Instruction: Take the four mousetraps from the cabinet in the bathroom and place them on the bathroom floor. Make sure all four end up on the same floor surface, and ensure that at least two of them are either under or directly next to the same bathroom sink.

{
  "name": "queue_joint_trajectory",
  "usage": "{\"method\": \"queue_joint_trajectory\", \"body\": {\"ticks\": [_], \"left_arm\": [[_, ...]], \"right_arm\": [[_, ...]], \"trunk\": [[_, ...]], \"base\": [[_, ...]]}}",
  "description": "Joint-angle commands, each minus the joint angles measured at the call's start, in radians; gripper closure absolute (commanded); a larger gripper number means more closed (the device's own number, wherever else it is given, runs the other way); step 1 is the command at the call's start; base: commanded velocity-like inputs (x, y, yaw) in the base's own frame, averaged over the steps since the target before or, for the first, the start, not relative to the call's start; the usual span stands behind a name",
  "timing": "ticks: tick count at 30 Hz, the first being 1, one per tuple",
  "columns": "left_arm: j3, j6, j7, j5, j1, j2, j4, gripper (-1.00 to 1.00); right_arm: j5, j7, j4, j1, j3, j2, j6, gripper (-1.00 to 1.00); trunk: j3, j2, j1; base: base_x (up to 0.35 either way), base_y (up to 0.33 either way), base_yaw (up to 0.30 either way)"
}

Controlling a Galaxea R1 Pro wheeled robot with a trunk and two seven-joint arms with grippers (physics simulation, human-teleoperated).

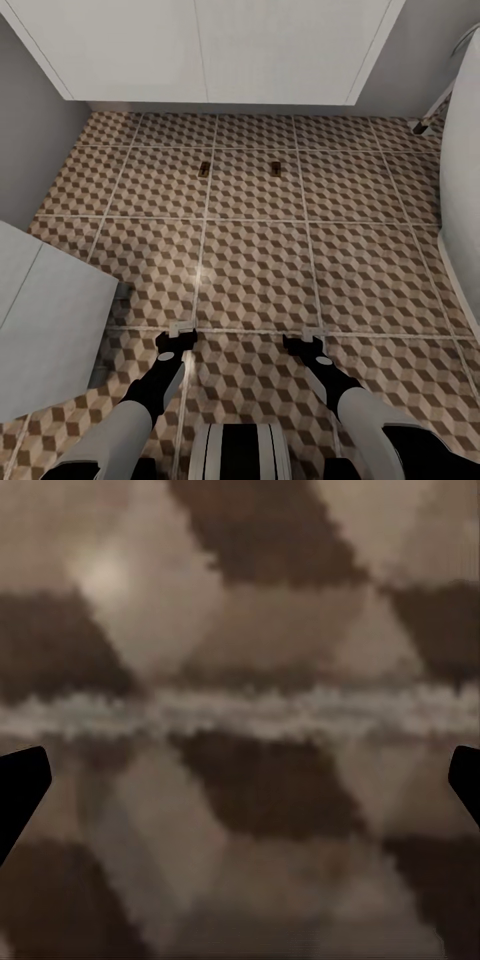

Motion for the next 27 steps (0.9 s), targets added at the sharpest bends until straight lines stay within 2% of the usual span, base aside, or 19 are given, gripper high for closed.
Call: {"method": "queue_joint_trajectory", "body": {"ticks": [1, 14, 27], "left_arm": [[0.006, 0.000, 0.000, -0.009, 0.000, -0.001, 0.000, -1.00], [0.007, -0.001, 0.000, -0.009, 0.000, -0.002, -0.001, -1.00], [0.006, 0.000, 0.000, -0.009, 0.000, -0.002, -0.001, -1.00]], "right_arm": [[0.005, -0.001, 0.001, 0.000, -0.007, 0.001, -0.004, -1.00], [0.005, -0.001, 0.001, -0.001, -0.007, 0.001, -0.004, -1.00], [0.005, -0.001, 0.001, -0.001, -0.007, 0.001, -0.004, -1.00]], "trunk": [[0.000, 0.000, 0.000], [0.000, 0.000, 0.000], [0.050, 0.003, -0.006]], "base": [[-0.023, 0.000, 0.000], [-0.007, 0.000, 0.000], [0.000, 0.000, 0.000]]}}
